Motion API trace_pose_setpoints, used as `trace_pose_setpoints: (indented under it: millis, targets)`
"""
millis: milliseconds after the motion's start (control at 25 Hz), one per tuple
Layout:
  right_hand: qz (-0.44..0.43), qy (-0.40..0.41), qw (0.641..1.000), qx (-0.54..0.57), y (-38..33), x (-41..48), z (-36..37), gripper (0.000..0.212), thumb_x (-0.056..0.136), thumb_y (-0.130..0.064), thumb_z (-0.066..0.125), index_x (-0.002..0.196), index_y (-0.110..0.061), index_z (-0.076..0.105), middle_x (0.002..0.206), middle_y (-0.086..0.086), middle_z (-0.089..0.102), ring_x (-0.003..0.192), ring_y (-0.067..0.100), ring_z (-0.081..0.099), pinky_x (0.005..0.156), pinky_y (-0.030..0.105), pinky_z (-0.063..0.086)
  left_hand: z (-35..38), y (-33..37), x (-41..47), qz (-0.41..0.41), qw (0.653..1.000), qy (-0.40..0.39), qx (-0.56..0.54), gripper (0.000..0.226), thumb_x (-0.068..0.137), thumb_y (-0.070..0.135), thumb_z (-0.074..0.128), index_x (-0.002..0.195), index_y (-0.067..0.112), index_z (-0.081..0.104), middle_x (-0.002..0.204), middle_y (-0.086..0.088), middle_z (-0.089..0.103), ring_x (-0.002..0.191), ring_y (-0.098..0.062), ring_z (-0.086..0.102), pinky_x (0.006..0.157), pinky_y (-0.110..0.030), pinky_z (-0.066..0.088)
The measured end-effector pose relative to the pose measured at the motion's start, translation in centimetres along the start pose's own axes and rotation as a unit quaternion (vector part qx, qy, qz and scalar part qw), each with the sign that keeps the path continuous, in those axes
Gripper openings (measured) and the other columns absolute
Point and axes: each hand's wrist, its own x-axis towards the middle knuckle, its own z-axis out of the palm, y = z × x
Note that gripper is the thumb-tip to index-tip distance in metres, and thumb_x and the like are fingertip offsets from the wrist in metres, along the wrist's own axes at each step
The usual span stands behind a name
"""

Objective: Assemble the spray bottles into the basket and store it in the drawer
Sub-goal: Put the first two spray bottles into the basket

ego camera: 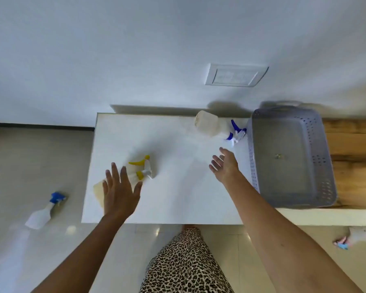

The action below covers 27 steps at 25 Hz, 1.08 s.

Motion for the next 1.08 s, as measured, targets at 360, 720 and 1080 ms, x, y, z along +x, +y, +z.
trace_pose_setpoints:
  millis: [360,720,1080]
  targets:
    - [0.036,0.003,0.991,0.127,-3.5,10.5,4.2,0.058,0.085,-0.051,0.054,0.120,-0.006,0.046,0.089,0.009,0.053,0.078,0.021,0.053,0.090,0.038,0.041,5.0,-3.6,6.8,-0.047,0.981,-0.051,0.179,0.054,0.080,0.031,0.062,0.126,0.008,0.046,0.139,-0.017,0.044,0.137,-0.037,0.023,0.114,-0.052,0.009]
    - [0.007,-0.013,0.985,0.173,-4.0,10.8,4.7,0.042,0.092,-0.030,0.052,0.130,-0.015,0.043,0.128,0.014,0.056,0.104,0.032,0.058,0.096,0.048,0.048,5.6,-2.5,7.3,-0.056,0.978,-0.030,0.199,0.028,0.088,0.024,0.052,0.112,0.008,0.051,0.109,-0.011,0.065,0.117,-0.032,0.049,0.113,-0.051,0.013]
    - [-0.046,-0.090,0.992,0.073,-2.1,1.3,4.0,0.035,0.086,-0.019,0.062,0.118,-0.010,0.049,0.105,0.011,0.060,0.090,0.024,0.061,0.080,0.041,0.054,0.9,2.0,4.7,-0.027,0.996,0.076,-0.039,0.022,0.084,0.015,0.058,0.101,0.003,0.052,0.096,-0.021,0.067,0.097,-0.041,0.057,0.098,-0.049,0.036]
